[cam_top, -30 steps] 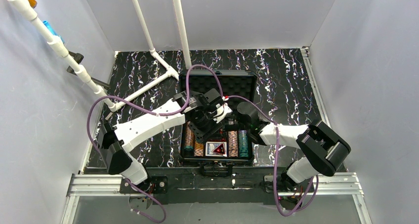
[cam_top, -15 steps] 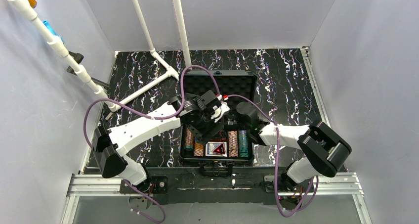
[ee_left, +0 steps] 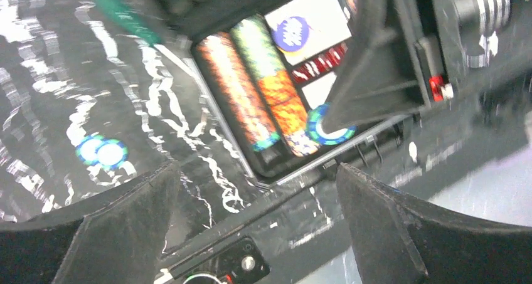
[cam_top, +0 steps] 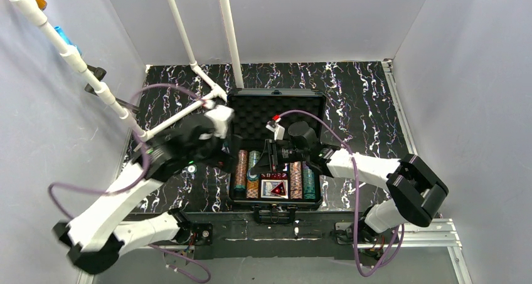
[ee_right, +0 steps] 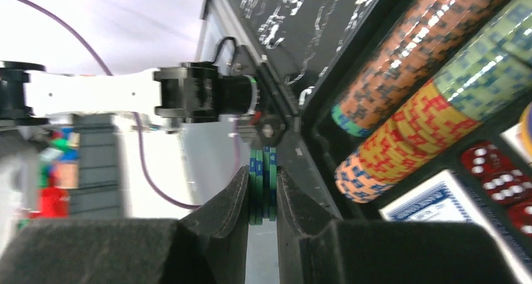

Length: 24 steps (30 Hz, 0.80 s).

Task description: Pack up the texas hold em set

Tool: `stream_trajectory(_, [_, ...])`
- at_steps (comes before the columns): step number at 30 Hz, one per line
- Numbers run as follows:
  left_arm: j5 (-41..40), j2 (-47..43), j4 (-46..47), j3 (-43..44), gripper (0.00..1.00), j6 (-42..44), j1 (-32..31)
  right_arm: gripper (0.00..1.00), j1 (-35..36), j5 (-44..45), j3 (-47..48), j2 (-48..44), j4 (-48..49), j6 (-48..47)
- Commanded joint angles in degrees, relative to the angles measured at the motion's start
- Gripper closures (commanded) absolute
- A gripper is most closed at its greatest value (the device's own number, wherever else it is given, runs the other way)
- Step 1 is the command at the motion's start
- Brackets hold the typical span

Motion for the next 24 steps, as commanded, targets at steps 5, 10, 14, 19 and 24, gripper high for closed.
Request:
stream_trajectory(5, [-26.5, -12.9, -18.4, -5.7, 0.02, -30.2, 4.3, 0.99, 11.0, 14.8, 13.2, 2.8, -20.5, -38.1])
stream_trajectory(10, [-24.2, -6.9, -22.4, -7.0, 0.02, -37.3, 8.0, 0.99, 15.4, 18.7, 19.6, 8.4, -26.6, -48.2])
stream_trajectory(14, [-16.8, -3.9, -19.4, -8.5, 0.02, -32.9, 16.5, 0.99, 17.5, 20.9, 23.1, 12.4, -30.1, -53.3])
stream_trajectory(19, [-5.1, -2.5, -14.0, -11.3, 0.02, -26.7, 31.4, 0.99, 18.9, 22.9, 25.5, 15.8, -31.0, -56.9])
stream_trajectory(24, [2.9, -0.7, -10.0, -14.9, 0.02, -24.4, 41.0, 0.99, 19.4, 24.8, 26.9, 17.9, -30.9, -57.6])
